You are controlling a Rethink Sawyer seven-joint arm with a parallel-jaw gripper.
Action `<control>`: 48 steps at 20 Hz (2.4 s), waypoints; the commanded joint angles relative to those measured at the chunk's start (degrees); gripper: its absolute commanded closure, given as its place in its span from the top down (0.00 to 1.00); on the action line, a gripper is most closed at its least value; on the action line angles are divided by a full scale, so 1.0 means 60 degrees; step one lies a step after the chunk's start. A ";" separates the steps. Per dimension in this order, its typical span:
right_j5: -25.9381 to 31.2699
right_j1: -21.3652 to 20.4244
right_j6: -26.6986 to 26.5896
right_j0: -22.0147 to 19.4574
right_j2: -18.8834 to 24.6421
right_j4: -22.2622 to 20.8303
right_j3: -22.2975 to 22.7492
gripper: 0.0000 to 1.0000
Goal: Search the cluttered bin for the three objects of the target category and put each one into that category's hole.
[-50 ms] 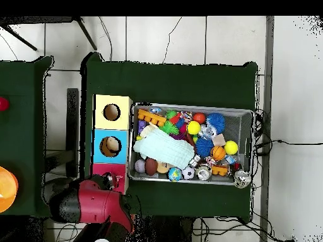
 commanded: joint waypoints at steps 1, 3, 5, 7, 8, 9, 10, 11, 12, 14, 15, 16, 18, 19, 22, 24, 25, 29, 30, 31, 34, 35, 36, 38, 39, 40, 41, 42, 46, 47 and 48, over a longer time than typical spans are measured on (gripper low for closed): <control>0.0856 0.1512 0.1712 -0.0341 0.1758 -0.0039 0.0700 0.00; 0.1307 0.1552 0.1573 -0.0276 0.1683 -0.0158 0.0560 1.00; 0.1430 0.1549 0.1547 -0.0276 0.1679 -0.0177 0.0520 1.00; 0.1522 0.1541 0.1549 -0.0274 0.1680 -0.0193 0.0492 1.00; 0.1625 0.1544 0.1555 -0.0260 0.1649 -0.0210 0.0416 1.00; 0.1656 0.1544 0.1559 -0.0243 0.1631 -0.0219 0.0393 1.00; 0.1692 0.1562 0.1527 -0.0234 0.1618 -0.0256 0.0347 1.00; 0.1702 0.1561 0.1528 -0.0225 0.1610 -0.0263 0.0335 1.00; 0.1712 0.1591 0.1517 -0.0205 0.1581 -0.0295 0.0309 1.00; 0.1701 0.1606 0.1568 -0.0138 0.1515 -0.0302 0.0274 1.00; 0.1696 0.1616 0.1599 -0.0098 0.1476 -0.0302 0.0250 1.00; 0.1439 0.1638 0.1727 0.0035 0.1336 -0.0296 0.0228 1.00; 0.1156 0.1685 0.1948 0.0435 0.0892 -0.0378 0.0080 1.00; 0.1167 0.1674 0.1978 0.0535 0.0766 -0.0406 0.0047 1.00; 0.1229 0.1417 0.2044 0.0966 0.0213 -0.0505 -0.0059 1.00; 0.0986 0.1103 0.1976 0.1086 0.0024 -0.0546 0.0035 1.00; 0.1016 0.1009 0.1926 0.1134 -0.0063 -0.0571 0.0054 1.00; 0.1143 0.0526 0.1670 0.1202 -0.0251 -0.0657 0.0222 1.00; 0.1276 0.0455 0.1656 0.1245 -0.0305 -0.0645 0.0173 1.00; 0.1357 0.0411 0.1638 0.1282 -0.0358 -0.0653 0.0149 1.00; 0.1656 0.0355 0.1551 0.1352 -0.0493 -0.0681 -0.0029 1.00; 0.1656 0.0377 0.1555 0.1371 -0.0520 -0.0671 -0.0053 1.00; 0.1620 0.0428 0.1568 0.1389 -0.0532 -0.0660 -0.0108 1.00; 0.1460 0.0478 0.1605 0.1434 -0.0548 -0.0631 -0.0162 1.00; 0.1423 0.0492 0.1608 0.1453 -0.0561 -0.0625 -0.0179 1.00; 0.1356 0.0480 0.1620 0.1520 -0.0610 -0.0632 -0.0171 1.00; 0.1325 0.0481 0.1617 0.1561 -0.0649 -0.0644 -0.0165 1.00; 0.1294 0.0482 0.1614 0.1602 -0.0688 -0.0657 -0.0159 1.00; 0.1357 0.0407 0.1554 0.1660 -0.0748 -0.0663 -0.0102 1.00; 0.1369 0.0395 0.1552 0.1672 -0.0757 -0.0658 -0.0088 1.00; 0.1420 0.0386 0.1537 0.1684 -0.0772 -0.0664 -0.0108 1.00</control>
